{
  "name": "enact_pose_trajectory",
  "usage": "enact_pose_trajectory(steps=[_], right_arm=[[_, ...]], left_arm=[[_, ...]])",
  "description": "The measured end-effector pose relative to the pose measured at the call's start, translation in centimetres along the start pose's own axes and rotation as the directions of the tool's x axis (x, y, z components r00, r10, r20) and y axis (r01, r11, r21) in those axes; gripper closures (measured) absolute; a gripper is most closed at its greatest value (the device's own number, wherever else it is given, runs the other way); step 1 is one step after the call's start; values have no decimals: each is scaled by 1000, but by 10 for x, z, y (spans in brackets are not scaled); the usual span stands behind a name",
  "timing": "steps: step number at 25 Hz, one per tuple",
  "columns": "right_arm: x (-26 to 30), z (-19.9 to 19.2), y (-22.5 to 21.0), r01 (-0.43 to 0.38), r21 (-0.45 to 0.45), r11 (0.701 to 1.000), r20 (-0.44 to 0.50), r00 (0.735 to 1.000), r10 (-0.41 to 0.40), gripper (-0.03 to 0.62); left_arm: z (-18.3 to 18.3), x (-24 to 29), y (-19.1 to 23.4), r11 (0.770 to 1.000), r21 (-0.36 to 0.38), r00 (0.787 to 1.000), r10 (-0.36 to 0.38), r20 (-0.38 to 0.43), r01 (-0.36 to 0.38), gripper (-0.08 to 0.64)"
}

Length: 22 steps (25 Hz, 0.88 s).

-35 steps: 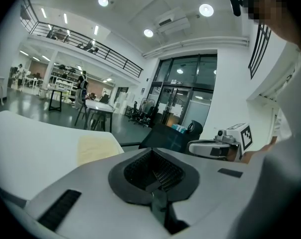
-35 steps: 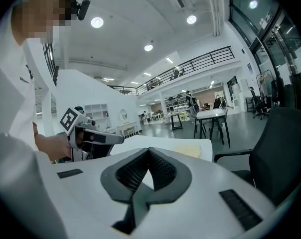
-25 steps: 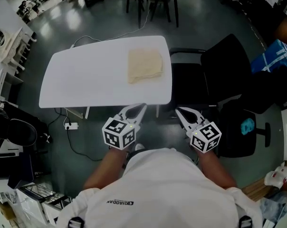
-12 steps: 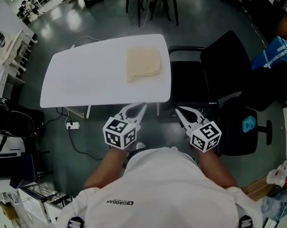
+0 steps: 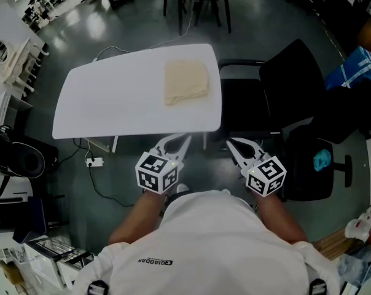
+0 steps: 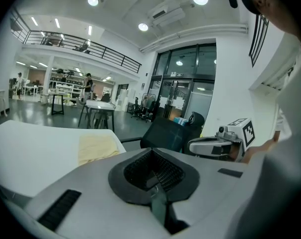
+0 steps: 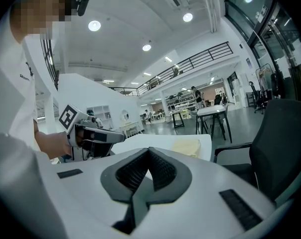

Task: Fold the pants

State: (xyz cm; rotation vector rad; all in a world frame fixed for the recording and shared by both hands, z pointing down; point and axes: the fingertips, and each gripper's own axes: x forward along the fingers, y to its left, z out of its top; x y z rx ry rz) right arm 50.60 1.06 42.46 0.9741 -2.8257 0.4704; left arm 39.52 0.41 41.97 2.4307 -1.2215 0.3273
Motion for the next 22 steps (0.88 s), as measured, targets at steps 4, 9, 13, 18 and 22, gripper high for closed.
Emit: enact_pose_trajectory(steps=[4,9,13,18,22], right_arm=[[1,0,2,-4,1,1000,-4,1000,4,574],[1,2,3,-4,1,1000,0,1000,4,574],[2,4,6,-6,-1,1000,2,1000,6,574],[1,2,4,1,1,1000,0,1000,-1,574],[1,1,5,2,3,1000,0,1000,-2,574]], left_arm=[[1,-2,0,1000,2,1000,-2,1,2,532],[2,-2,1,1000,5,1000,-2,4,2,532],[1,-4,5,1000,-1,1000,7,4,-7,532],[1,-4,3,1000,4,1000,2,8,-2,532],[-1,-4,5,1000,3,1000,5,5,-5,532]])
